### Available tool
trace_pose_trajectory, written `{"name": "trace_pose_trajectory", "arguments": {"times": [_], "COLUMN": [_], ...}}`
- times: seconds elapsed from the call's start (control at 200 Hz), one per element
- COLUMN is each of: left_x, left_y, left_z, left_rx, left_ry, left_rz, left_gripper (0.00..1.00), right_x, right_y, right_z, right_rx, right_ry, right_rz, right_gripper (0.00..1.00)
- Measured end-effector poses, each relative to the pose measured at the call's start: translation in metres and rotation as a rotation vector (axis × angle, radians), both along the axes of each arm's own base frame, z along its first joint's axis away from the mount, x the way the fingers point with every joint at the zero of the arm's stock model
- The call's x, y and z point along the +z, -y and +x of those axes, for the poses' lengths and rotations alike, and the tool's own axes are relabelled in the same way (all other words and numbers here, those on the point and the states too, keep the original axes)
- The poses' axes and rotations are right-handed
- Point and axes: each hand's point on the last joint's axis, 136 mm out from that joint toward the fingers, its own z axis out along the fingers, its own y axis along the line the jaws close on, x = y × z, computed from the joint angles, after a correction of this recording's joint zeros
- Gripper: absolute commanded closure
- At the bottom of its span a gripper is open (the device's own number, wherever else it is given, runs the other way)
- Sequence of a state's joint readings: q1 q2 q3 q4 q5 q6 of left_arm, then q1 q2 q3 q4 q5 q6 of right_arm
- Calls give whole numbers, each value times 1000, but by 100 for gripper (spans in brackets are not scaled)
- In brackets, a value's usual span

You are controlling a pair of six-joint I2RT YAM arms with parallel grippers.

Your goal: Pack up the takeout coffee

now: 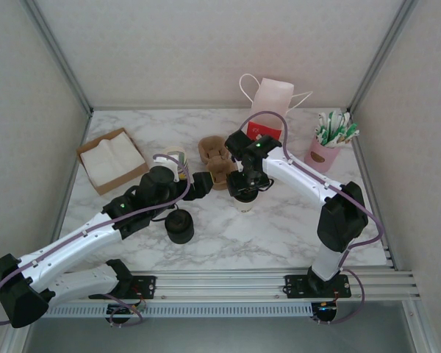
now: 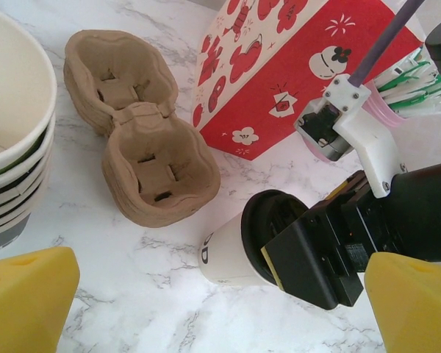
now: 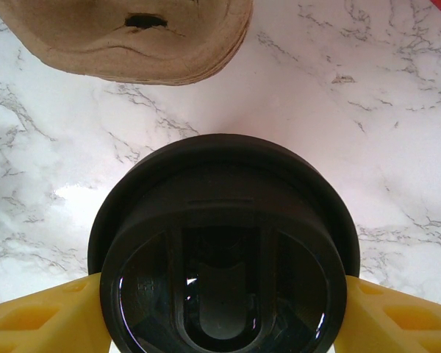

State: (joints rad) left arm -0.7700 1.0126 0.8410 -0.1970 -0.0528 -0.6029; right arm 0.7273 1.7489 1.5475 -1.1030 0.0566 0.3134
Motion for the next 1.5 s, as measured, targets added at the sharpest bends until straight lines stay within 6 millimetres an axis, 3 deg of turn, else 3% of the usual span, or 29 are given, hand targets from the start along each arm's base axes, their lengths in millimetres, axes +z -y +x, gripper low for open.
{"name": "trace_pose_trajectory", "arguments": {"times": [0.385, 1.502], "left_x": [-6, -1], "left_y": [0, 2], "left_z": [0, 2], "left_rx": [1, 4], "left_ry": [-6, 9], "left_rz": [1, -22], "left_gripper": [0, 0], "right_x": [0, -2], "right_y": [1, 7], "right_z": [0, 1], "right_rx": [-1, -2], "right_ry": [1, 28], "right_rz": [-3, -36], "right_gripper": [29, 29]}}
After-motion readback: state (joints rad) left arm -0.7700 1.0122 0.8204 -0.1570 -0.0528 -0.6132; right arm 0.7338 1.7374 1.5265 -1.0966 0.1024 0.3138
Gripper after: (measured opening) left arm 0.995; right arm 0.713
